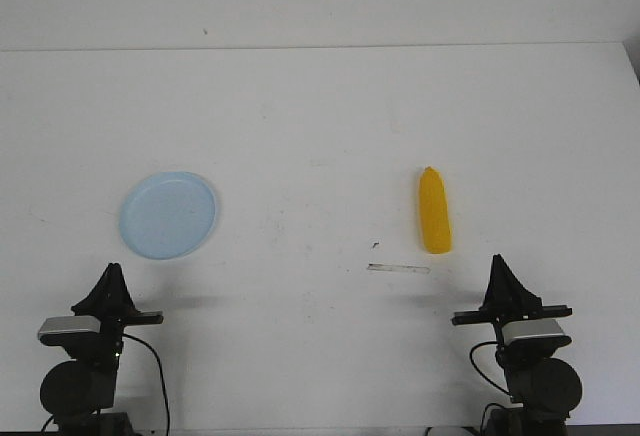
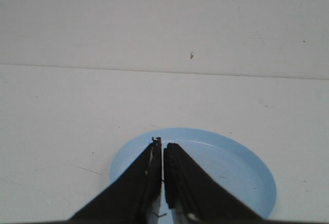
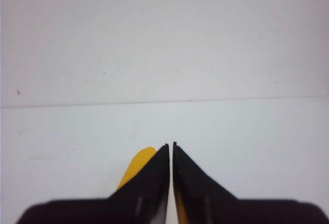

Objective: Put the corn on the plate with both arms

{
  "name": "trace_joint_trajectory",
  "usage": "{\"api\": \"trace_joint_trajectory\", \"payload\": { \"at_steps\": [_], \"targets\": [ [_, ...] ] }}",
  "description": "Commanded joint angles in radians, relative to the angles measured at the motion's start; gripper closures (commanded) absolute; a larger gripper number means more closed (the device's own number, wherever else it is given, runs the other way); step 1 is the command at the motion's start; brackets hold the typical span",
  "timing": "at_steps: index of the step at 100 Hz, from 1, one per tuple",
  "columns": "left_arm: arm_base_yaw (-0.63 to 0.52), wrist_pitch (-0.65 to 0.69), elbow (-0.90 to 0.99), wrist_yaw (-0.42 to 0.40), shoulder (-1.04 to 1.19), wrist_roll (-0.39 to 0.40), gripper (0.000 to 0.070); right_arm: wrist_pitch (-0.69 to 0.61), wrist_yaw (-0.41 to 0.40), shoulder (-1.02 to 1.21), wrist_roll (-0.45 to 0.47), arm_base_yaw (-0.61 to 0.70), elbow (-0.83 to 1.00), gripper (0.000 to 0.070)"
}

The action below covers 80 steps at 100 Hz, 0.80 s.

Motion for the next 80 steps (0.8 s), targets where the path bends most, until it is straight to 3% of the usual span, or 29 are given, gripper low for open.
{"api": "trace_joint_trajectory", "payload": {
  "at_steps": [1, 20, 48, 80],
  "targets": [
    [0.000, 0.012, -0.021, -0.002, -0.002, -0.003, 0.0699, 0.012, 0.000, 0.000, -0.008, 0.001, -0.001, 0.0690],
    [0.000, 0.011, -0.021, -0.002, -0.002, -0.098, 0.0699, 0.012, 0.000, 0.000, -0.008, 0.001, -0.001, 0.0690],
    [0.000, 0.012, 0.027, -0.002, 0.003, -0.098, 0.0699, 0.012, 0.000, 0.000, -0.008, 0.001, -0.001, 0.0690],
    [0.000, -0.064, 0.233, -0.002, 0.166, -0.065, 0.0699, 0.012, 0.000, 0.000, -0.008, 0.001, -0.001, 0.0690]
  ]
}}
